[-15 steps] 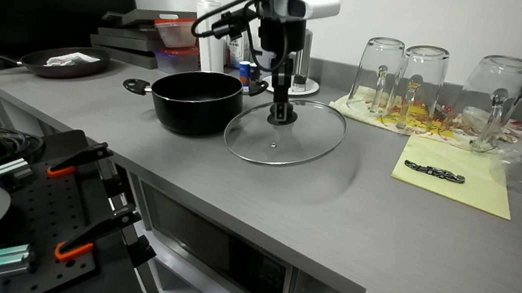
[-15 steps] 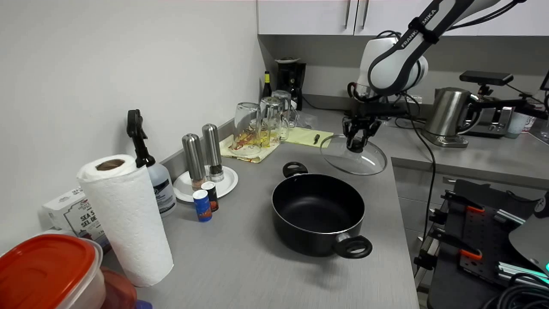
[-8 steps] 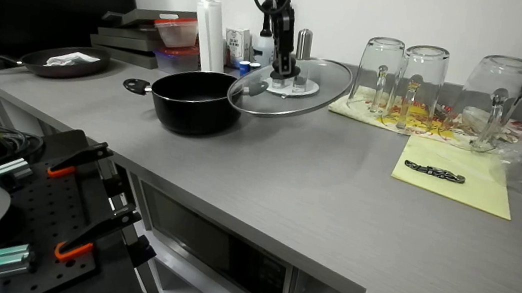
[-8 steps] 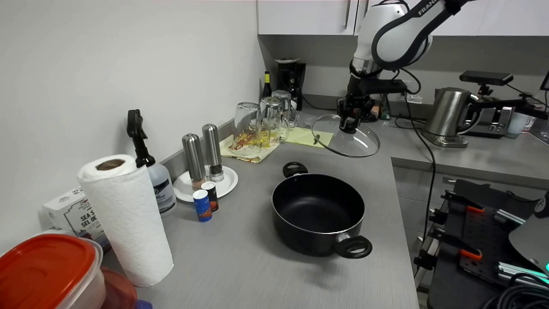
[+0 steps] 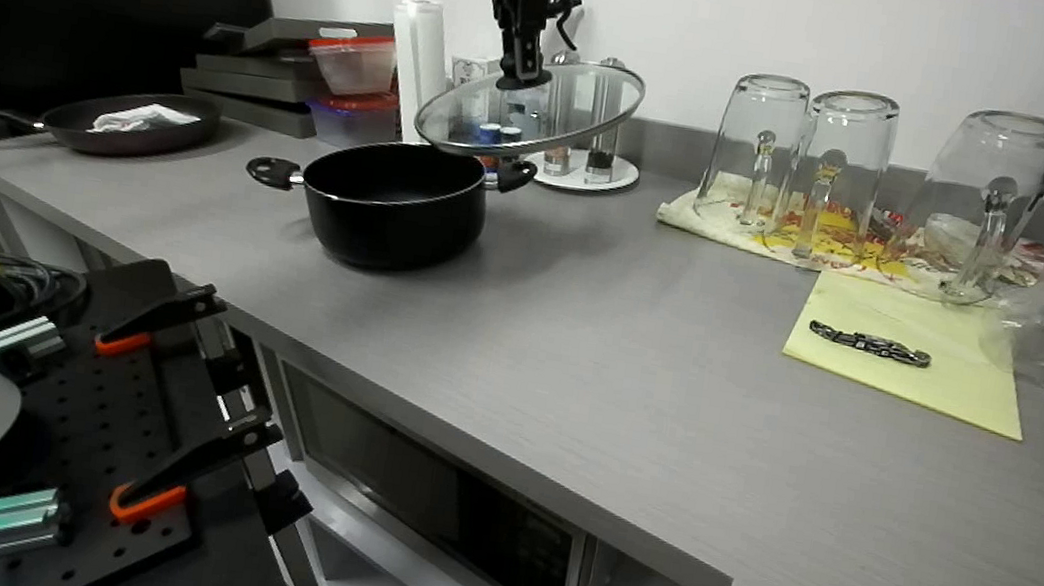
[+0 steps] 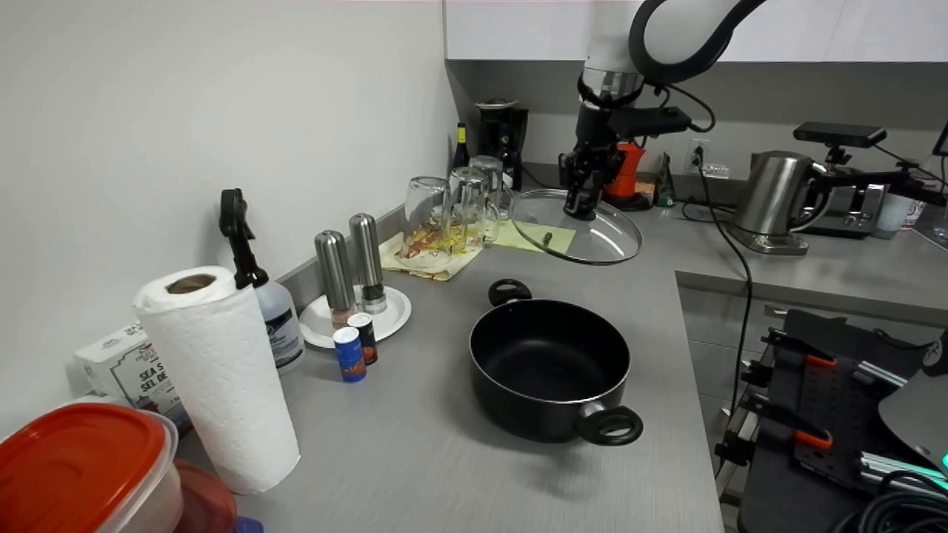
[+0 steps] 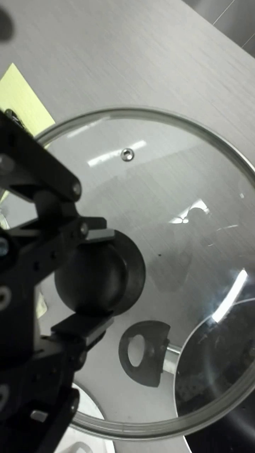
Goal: Remove the lid from the table and place it on the pot
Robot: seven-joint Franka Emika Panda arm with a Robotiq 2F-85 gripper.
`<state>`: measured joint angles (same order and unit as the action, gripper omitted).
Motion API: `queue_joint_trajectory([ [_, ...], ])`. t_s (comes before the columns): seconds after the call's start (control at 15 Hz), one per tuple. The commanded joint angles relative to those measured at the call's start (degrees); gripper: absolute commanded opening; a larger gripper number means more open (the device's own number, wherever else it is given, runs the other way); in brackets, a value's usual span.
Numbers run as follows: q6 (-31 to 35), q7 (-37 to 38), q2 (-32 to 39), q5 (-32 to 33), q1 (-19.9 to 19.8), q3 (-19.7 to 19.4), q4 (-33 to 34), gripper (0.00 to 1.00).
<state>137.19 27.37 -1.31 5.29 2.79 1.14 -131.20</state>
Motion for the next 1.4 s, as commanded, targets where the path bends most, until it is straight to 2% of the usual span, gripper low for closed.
queue_joint_trajectory([
  [0.0, -3.0, -5.1, -0.8, -0.3, 1.0, 2.0, 1.5, 0.25],
  [0.67, -3.5, -17.5, 1.3, -0.8, 3.9, 5.6, 0.2, 0.25],
  [1.33, -2.8, -18.3, 5.6, 1.0, 7.2, 8.4, 0.3, 0.25],
])
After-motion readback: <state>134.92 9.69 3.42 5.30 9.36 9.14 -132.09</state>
